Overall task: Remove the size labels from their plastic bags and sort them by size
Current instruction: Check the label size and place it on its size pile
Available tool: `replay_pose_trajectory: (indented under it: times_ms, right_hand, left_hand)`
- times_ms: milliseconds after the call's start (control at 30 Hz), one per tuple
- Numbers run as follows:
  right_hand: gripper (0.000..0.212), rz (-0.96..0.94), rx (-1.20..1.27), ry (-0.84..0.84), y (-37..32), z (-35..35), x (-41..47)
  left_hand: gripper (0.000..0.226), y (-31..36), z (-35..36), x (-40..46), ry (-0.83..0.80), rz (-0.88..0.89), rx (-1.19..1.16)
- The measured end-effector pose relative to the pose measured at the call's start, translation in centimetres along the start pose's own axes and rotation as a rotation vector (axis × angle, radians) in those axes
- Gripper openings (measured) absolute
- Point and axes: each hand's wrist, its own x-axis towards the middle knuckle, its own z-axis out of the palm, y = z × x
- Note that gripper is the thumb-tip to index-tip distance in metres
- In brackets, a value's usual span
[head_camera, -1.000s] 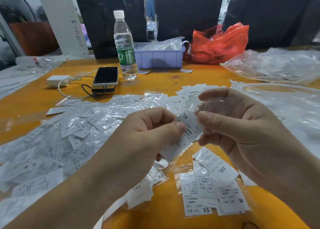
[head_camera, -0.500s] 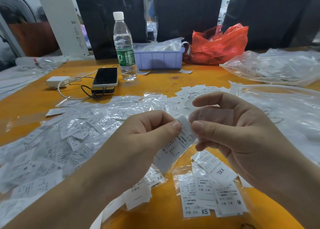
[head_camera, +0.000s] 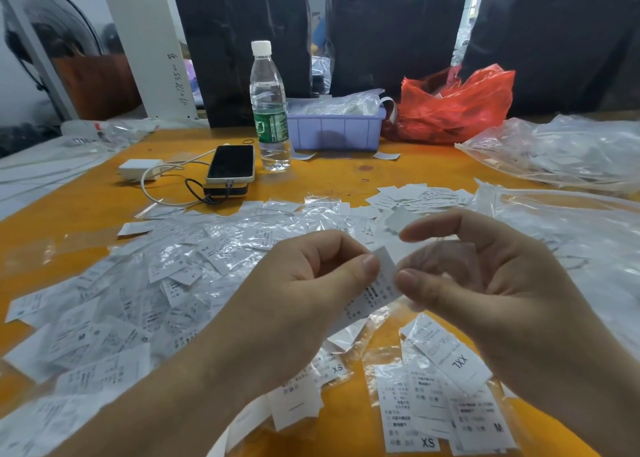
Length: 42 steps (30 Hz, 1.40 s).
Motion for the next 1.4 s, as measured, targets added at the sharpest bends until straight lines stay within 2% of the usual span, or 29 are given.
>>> replay_pose_trajectory:
  times_ms: [567, 700, 900, 1033, 1167, 1300, 1400]
  right_hand:
    - [0.032, 0.011, -0.025, -0.101, 0.42, -0.02, 0.05]
    - [0.027, 0.038, 0.062, -0.116, 0.51, -0.10, 0.19]
    - [0.012, 0.100, 0.212, -0.050, 0.06, -0.42, 0.69]
    - [0.019, 0.160, 0.312, -0.011, -0.08, -0.62, 0.84]
    - [0.015, 0.259, 0.456, -0.039, 0.41, -0.44, 0.83]
    - [0.028, 0.312, 0.552, -0.132, 0.59, 0.10, 0.45]
    - [0.017, 0.303, 0.510, -0.158, 0.56, 0.10, 0.36]
  left_hand:
    - [0.020, -0.10, 0.10, 0.11, -0.015, 0.012, 0.000]
    - [0.018, -0.05, -0.10, 0.07, -0.002, 0.011, 0.012]
    - [0.018, 0.29, -0.39, -0.03, 0.118, -0.009, 0.038]
    - [0.020, 0.43, -0.51, -0.09, 0.151, -0.020, 0.043]
    - [0.019, 0.44, -0.36, -0.11, 0.146, -0.001, 0.013]
    - [0.018, 0.40, -0.02, -0.22, 0.115, 0.031, -0.016]
    - [0.015, 0.40, 0.30, -0.27, 0.080, 0.045, -0.060]
